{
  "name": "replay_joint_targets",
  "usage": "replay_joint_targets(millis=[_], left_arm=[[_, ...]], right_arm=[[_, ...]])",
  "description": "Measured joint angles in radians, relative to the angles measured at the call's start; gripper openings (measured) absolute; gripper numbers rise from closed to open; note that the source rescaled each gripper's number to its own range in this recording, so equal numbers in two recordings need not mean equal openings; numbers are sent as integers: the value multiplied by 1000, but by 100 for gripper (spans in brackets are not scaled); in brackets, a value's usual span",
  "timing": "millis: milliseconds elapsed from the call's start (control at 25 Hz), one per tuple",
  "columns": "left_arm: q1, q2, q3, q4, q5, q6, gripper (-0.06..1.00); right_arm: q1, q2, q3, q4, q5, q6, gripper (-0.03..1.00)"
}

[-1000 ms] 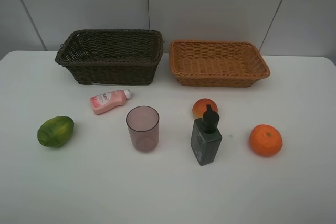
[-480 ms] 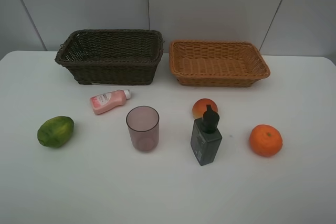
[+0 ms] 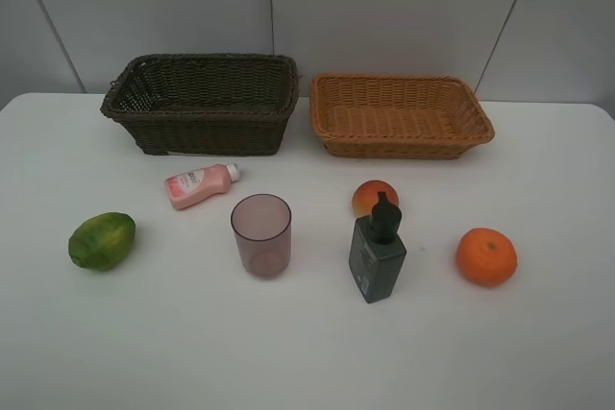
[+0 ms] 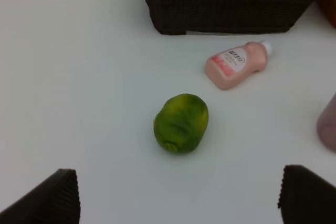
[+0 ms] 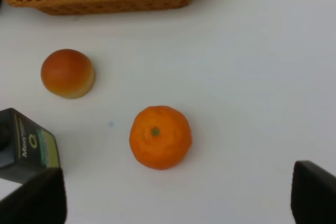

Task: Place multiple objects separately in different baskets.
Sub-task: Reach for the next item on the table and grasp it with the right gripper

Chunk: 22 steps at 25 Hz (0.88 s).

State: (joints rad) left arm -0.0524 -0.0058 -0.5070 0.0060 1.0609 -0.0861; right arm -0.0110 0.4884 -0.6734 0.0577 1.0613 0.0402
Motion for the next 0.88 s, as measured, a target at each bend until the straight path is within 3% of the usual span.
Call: replay_joint_targets(millis=[280,520,680,880], left_arm=[[0,0,0,0,0,0,98],[0,0,0,0,0,0,98],[0,0,0,0,0,0,98],[0,0,0,0,0,0,98]], right_arm=[[15,417,-154,-6,-20,0,88],[163,698,-211,-9,-133,0,88],[231,832,-265,-9,-106,0,88],[244,928,-289,-24,-10,0,88]])
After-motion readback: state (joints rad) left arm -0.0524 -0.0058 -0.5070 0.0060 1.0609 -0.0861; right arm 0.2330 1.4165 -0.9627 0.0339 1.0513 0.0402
